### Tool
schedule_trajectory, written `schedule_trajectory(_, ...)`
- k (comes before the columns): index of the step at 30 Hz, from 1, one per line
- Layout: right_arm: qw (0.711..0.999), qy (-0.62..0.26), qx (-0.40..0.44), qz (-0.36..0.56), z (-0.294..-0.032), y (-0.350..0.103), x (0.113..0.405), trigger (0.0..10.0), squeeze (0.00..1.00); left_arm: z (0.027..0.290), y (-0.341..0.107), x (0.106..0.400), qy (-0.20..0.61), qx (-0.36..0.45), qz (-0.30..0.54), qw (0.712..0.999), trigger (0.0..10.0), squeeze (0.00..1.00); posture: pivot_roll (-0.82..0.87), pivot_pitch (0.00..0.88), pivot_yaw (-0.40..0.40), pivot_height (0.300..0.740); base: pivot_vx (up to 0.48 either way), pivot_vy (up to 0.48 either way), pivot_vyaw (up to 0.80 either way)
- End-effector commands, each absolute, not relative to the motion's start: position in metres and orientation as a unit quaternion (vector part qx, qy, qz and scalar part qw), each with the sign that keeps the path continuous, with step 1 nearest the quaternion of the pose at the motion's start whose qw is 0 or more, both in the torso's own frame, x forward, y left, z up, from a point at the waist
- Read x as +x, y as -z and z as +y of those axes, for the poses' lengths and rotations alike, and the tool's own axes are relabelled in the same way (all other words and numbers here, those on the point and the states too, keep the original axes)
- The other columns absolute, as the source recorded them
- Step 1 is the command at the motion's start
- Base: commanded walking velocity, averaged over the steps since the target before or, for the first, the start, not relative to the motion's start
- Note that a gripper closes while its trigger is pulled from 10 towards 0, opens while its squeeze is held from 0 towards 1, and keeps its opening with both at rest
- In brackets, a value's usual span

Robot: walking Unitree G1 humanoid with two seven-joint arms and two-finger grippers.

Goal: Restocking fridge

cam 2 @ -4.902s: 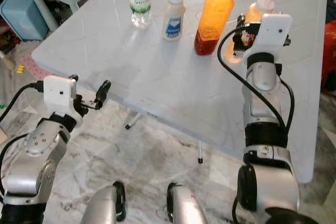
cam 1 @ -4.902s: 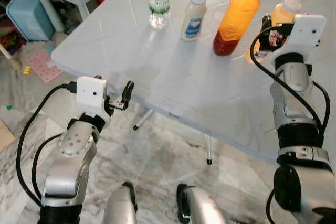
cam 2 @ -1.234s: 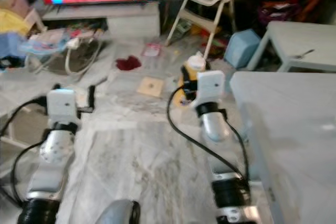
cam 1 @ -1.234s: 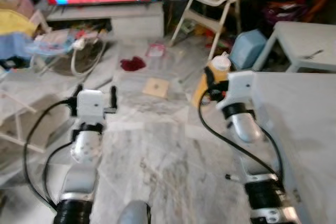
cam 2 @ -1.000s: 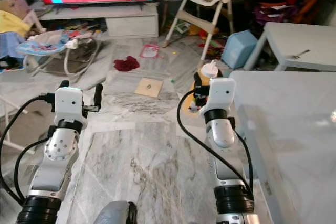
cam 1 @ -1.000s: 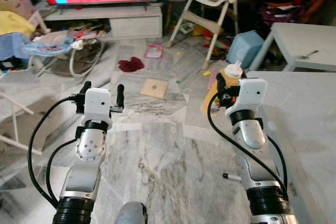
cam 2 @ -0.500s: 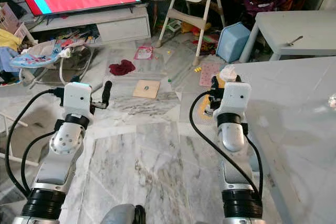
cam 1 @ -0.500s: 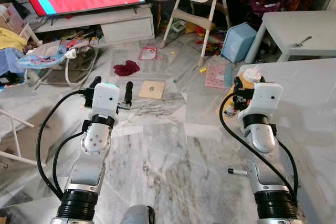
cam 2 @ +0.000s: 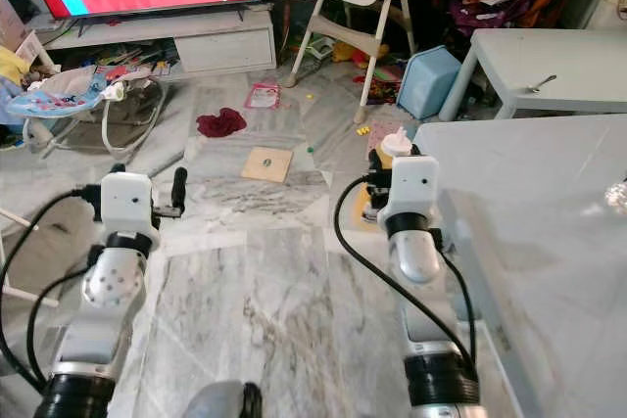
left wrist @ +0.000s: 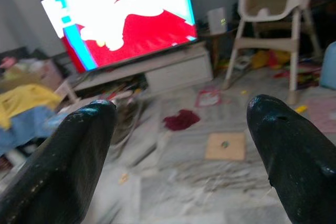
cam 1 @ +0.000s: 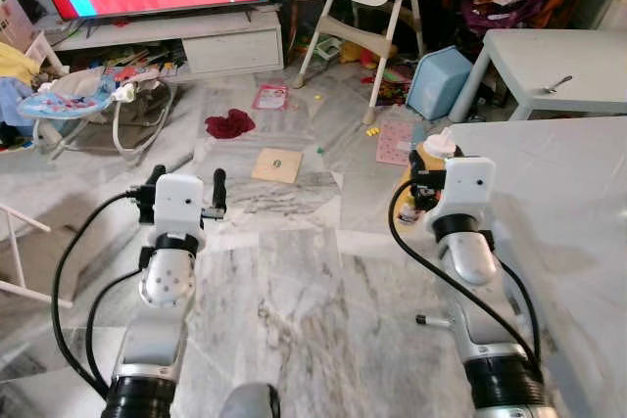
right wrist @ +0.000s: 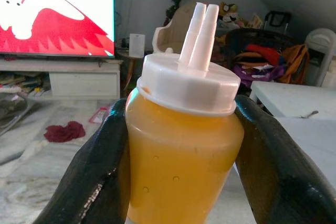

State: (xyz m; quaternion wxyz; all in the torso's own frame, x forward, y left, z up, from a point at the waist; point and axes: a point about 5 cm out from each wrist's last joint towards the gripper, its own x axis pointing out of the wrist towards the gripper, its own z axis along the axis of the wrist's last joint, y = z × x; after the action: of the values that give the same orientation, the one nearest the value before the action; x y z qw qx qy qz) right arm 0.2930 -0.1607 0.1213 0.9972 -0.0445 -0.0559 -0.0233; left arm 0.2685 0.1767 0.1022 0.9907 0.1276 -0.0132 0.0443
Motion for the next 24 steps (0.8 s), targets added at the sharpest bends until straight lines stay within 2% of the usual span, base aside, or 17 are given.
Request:
schedule_trajectory(1, 0.996, 0.022, -0.04, -0.077, -0.161, -0.131, 0.291, 10.0, 0.0, 0.187, -0.103, 0.264, -0.059, 0.138, -0.009, 0.989, 10.0, 0.0, 0.03, 0.0, 0.013, 0.74, 0.0, 0.0, 0.8)
schedule_trajectory(7, 0.997, 0.032, -0.047, -0.061, -0.172, -0.123, 0.28, 10.0, 0.0, 0.205, -0.094, 0.241, -0.075, 0.163, 0.016, 0.984, 10.0, 0.0, 0.05, 0.0, 0.009, 0.74, 0.0, 0.0, 0.8)
schedule_trajectory(20, 0.997, 0.013, -0.035, -0.062, -0.162, -0.126, 0.283, 10.0, 0.0, 0.197, -0.107, 0.255, -0.075, 0.149, 0.002, 0.986, 10.0, 0.0, 0.06, 0.0, -0.014, 0.74, 0.0, 0.0, 0.8)
schedule_trajectory(24, 0.998, 0.012, -0.029, -0.062, -0.164, -0.127, 0.286, 10.0, 0.0, 0.194, -0.108, 0.258, -0.073, 0.149, 0.004, 0.986, 10.0, 0.0, 0.06, 0.007, -0.026, 0.74, 0.0, 0.424, 0.15)
